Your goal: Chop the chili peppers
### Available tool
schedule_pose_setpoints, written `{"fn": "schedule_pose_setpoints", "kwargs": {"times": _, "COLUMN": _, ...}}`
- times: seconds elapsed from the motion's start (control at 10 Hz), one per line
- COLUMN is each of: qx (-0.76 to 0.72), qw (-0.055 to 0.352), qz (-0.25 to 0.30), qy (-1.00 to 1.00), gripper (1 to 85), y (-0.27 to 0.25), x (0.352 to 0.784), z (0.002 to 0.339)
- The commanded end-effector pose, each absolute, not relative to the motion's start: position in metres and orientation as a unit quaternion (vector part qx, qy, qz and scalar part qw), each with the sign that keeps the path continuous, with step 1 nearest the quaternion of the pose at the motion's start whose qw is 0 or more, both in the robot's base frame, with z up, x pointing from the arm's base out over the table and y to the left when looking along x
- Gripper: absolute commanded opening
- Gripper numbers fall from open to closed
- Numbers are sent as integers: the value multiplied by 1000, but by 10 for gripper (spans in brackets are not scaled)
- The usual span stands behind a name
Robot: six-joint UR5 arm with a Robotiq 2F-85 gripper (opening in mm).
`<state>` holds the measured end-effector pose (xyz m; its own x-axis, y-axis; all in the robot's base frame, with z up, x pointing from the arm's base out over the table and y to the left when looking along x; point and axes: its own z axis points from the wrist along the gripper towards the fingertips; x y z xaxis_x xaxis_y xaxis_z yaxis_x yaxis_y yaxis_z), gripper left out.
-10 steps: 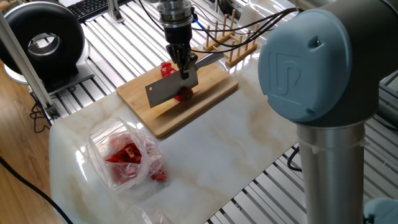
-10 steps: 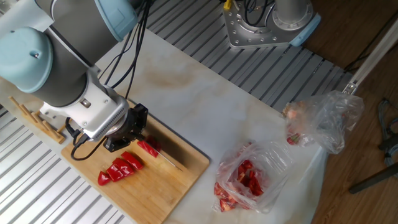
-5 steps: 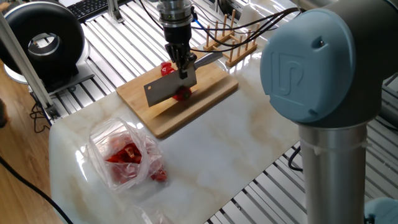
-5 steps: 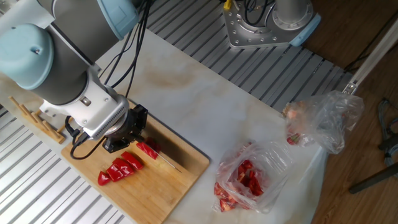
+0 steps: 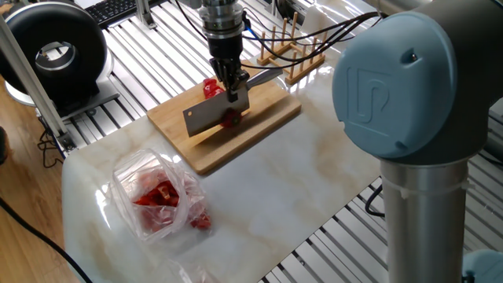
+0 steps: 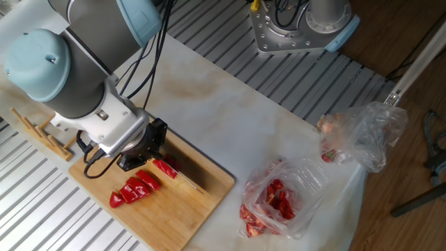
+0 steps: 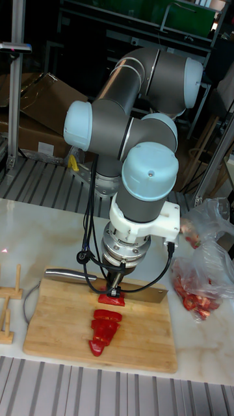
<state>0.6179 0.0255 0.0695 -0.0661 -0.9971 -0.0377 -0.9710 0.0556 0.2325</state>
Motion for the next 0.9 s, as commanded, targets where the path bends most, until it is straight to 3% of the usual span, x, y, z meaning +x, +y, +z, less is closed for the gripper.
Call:
{"fn": "schedule_pose_setpoints", "kwargs": {"times": 0.0, "qx": 679, "qw": 66, "qz": -97, "qy": -724, "gripper": 13, "y": 25, "x": 618, "z": 69}}
{"fn": "schedule_pose_setpoints", "kwargs": {"times": 0.8, "qx": 678, "qw": 77, "qz": -74, "qy": -728, "gripper": 13, "y": 14, "x": 620, "z": 65}}
